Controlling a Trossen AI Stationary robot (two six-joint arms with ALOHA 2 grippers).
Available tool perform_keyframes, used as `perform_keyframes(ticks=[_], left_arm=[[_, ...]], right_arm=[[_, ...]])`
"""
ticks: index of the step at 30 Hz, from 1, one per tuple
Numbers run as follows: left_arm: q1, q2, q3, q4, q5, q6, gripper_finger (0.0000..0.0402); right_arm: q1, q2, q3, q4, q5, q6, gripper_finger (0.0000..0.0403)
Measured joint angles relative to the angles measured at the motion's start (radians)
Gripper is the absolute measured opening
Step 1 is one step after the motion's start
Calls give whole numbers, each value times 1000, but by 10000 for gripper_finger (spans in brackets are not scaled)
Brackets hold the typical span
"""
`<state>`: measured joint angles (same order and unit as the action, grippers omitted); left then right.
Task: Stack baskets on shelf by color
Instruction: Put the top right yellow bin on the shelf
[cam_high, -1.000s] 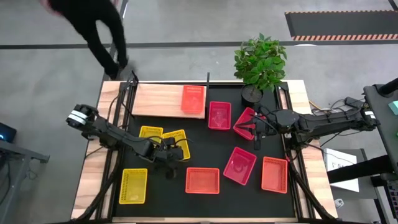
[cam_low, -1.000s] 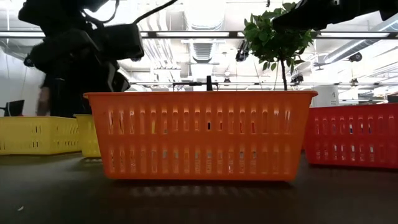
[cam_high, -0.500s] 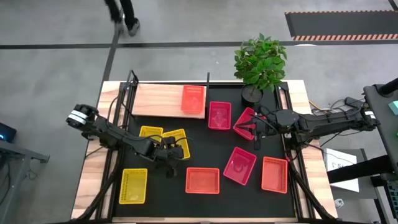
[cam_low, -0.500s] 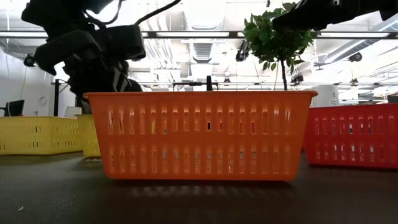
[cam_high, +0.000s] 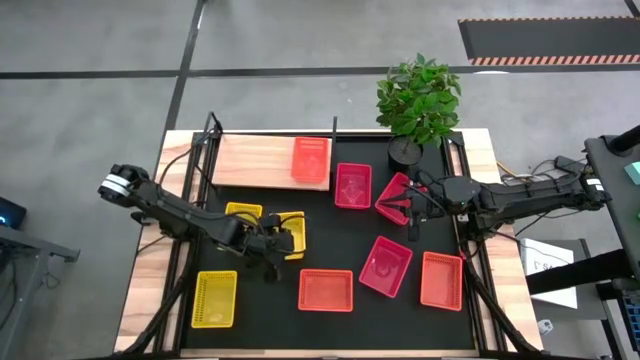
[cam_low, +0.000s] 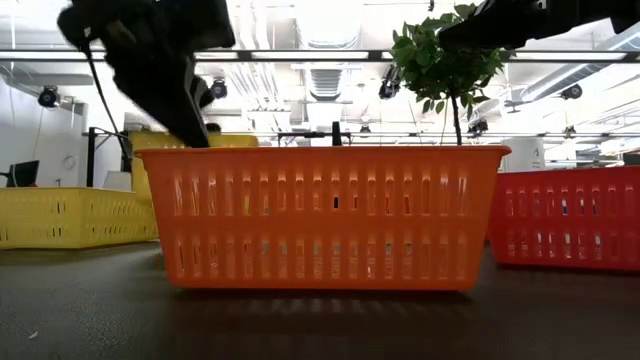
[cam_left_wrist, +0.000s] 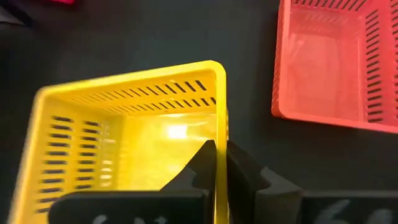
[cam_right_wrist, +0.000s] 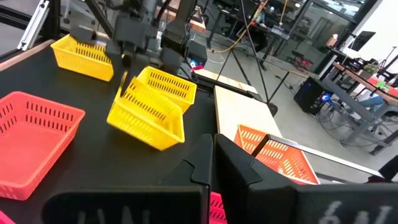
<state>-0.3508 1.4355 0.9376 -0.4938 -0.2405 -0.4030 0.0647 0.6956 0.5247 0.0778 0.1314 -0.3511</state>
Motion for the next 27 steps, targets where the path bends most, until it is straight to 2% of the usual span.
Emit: perform_keyframes(ticks=[4,9,14,20,27], left_arm=[[-1,-13,93,-125,-1,50,1],[-2,-23,212,-266,-7,213,1],[5,-36,281,-450,-109,339,1],[74,-112,278,-507,-189,450,1],[222,-240,188,-431,-196,624,1]], right_arm=[[0,0,0,0,0,0,9],[0,0,-1,1,0,0,9],[0,0,-1,1,0,0,9],[0,0,-1,2,0,-8,9],[0,1,-2,2,0,-12,9]])
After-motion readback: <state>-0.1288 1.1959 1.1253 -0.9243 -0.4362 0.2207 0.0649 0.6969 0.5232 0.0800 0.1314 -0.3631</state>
